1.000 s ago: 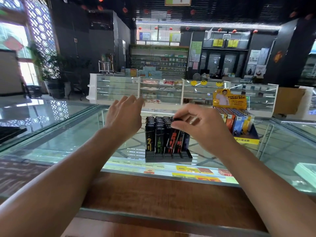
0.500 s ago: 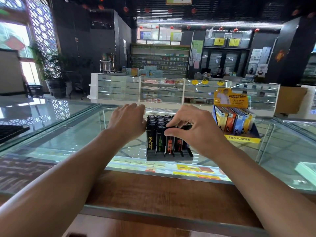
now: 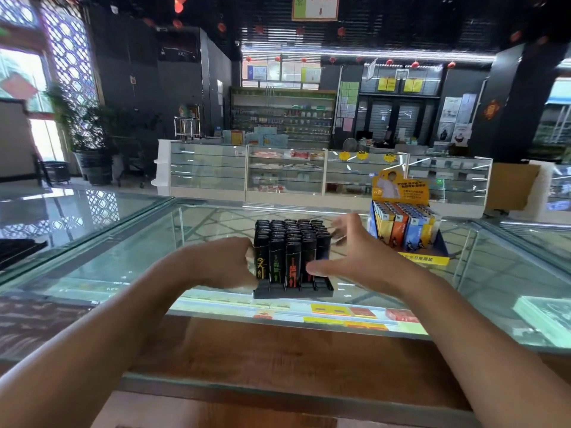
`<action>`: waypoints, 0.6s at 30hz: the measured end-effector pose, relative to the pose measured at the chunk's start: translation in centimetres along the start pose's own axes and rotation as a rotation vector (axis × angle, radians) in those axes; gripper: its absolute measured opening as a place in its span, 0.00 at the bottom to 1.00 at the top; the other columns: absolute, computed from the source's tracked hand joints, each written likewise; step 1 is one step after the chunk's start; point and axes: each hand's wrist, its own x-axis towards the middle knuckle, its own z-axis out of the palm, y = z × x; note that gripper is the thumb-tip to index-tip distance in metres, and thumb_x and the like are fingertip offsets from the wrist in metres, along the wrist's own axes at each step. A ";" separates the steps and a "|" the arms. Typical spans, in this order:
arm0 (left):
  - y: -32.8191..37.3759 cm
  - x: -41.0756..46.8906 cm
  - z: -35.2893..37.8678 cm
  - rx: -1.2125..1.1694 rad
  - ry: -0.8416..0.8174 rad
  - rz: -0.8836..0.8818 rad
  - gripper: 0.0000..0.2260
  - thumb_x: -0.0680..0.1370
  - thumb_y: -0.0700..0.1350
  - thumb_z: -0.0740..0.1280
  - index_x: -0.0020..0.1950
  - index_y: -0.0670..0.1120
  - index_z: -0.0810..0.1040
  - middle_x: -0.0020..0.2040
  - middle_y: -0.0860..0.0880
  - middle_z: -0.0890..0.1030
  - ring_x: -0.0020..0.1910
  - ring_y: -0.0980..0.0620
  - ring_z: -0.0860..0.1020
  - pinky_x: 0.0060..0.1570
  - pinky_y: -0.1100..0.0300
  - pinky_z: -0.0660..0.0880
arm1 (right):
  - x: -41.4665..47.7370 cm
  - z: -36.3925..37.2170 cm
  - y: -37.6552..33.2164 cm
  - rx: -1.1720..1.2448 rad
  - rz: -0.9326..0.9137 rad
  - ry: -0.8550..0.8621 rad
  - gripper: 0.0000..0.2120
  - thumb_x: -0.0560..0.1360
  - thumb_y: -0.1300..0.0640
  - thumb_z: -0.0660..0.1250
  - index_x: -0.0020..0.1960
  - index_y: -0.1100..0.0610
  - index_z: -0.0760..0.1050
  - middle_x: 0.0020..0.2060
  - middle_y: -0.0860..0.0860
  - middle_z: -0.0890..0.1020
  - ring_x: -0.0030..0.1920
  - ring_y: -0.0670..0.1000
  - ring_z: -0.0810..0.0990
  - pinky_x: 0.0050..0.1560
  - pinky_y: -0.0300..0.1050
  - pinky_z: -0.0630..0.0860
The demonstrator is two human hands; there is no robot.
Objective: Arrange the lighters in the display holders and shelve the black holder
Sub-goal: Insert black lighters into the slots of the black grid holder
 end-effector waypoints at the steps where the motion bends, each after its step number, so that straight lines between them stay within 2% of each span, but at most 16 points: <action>1: 0.3 -1.0 0.0 0.026 -0.062 0.001 0.30 0.75 0.49 0.73 0.75 0.46 0.69 0.69 0.49 0.76 0.60 0.50 0.77 0.60 0.55 0.76 | -0.1 0.4 0.2 -0.034 0.031 -0.042 0.52 0.68 0.34 0.79 0.79 0.48 0.52 0.76 0.48 0.65 0.70 0.51 0.70 0.66 0.51 0.71; 3: 0.5 -2.2 0.2 0.042 -0.075 -0.015 0.39 0.71 0.56 0.75 0.78 0.46 0.66 0.70 0.49 0.74 0.61 0.50 0.77 0.60 0.53 0.78 | 0.0 1.2 0.2 -0.128 0.074 -0.122 0.58 0.67 0.35 0.80 0.81 0.51 0.47 0.79 0.52 0.64 0.72 0.56 0.70 0.69 0.55 0.73; 5: 0.9 -2.5 1.1 0.025 -0.003 -0.047 0.38 0.70 0.60 0.75 0.75 0.44 0.70 0.66 0.47 0.78 0.58 0.49 0.79 0.61 0.49 0.79 | 0.1 1.7 0.0 -0.247 0.072 -0.127 0.56 0.68 0.36 0.80 0.80 0.56 0.49 0.75 0.56 0.69 0.67 0.58 0.74 0.66 0.56 0.76; 7: 1.4 -2.2 2.1 0.013 0.100 -0.073 0.31 0.70 0.60 0.75 0.66 0.42 0.77 0.55 0.47 0.83 0.49 0.50 0.80 0.54 0.51 0.81 | 0.4 2.0 0.2 -0.287 0.067 -0.087 0.53 0.68 0.36 0.79 0.78 0.57 0.53 0.70 0.55 0.72 0.61 0.56 0.75 0.62 0.55 0.78; 8: 1.7 -1.9 2.3 0.000 0.125 -0.074 0.26 0.71 0.58 0.75 0.60 0.41 0.79 0.46 0.48 0.83 0.42 0.51 0.79 0.48 0.54 0.80 | 0.6 2.1 0.3 -0.270 0.068 -0.079 0.52 0.67 0.35 0.80 0.77 0.56 0.55 0.68 0.54 0.73 0.60 0.55 0.76 0.61 0.55 0.78; 10: 2.1 -1.3 2.2 -0.047 0.130 -0.053 0.16 0.73 0.53 0.75 0.50 0.43 0.77 0.32 0.51 0.77 0.32 0.52 0.75 0.39 0.58 0.74 | 0.9 2.3 0.9 -0.192 0.068 -0.052 0.49 0.62 0.32 0.80 0.72 0.54 0.62 0.63 0.51 0.77 0.58 0.53 0.78 0.60 0.57 0.80; 12: 2.1 -0.3 1.8 -0.084 0.135 -0.021 0.12 0.75 0.50 0.75 0.48 0.43 0.77 0.33 0.50 0.77 0.30 0.53 0.72 0.34 0.60 0.71 | 2.0 2.6 1.7 -0.118 0.078 -0.004 0.44 0.60 0.32 0.80 0.65 0.53 0.67 0.58 0.50 0.79 0.55 0.52 0.80 0.59 0.57 0.80; 14: 2.0 1.2 1.5 -0.114 0.141 0.003 0.15 0.76 0.49 0.75 0.44 0.36 0.80 0.37 0.46 0.78 0.31 0.53 0.71 0.31 0.62 0.68 | 3.5 3.0 2.4 -0.064 0.095 0.055 0.34 0.64 0.39 0.82 0.60 0.54 0.72 0.54 0.52 0.81 0.53 0.54 0.82 0.59 0.56 0.79; 15: 2.0 2.0 1.5 -0.125 0.143 0.004 0.15 0.76 0.48 0.75 0.42 0.37 0.79 0.38 0.46 0.78 0.31 0.53 0.71 0.31 0.62 0.67 | 4.4 3.3 2.8 -0.048 0.097 0.090 0.30 0.65 0.40 0.82 0.57 0.54 0.74 0.52 0.52 0.83 0.52 0.54 0.82 0.57 0.56 0.80; 17: 2.1 4.0 1.4 -0.149 0.179 -0.027 0.14 0.75 0.48 0.76 0.37 0.44 0.76 0.36 0.47 0.77 0.34 0.52 0.72 0.30 0.62 0.66 | 6.1 3.7 3.5 -0.046 0.113 0.148 0.26 0.64 0.39 0.80 0.52 0.55 0.78 0.45 0.51 0.84 0.46 0.54 0.84 0.47 0.51 0.79; 18: 2.1 5.1 1.4 -0.166 0.197 -0.056 0.13 0.75 0.49 0.77 0.38 0.45 0.76 0.37 0.48 0.77 0.35 0.51 0.73 0.31 0.61 0.67 | 6.9 3.8 3.7 -0.053 0.134 0.165 0.25 0.64 0.39 0.79 0.50 0.56 0.80 0.40 0.50 0.83 0.41 0.53 0.83 0.40 0.48 0.75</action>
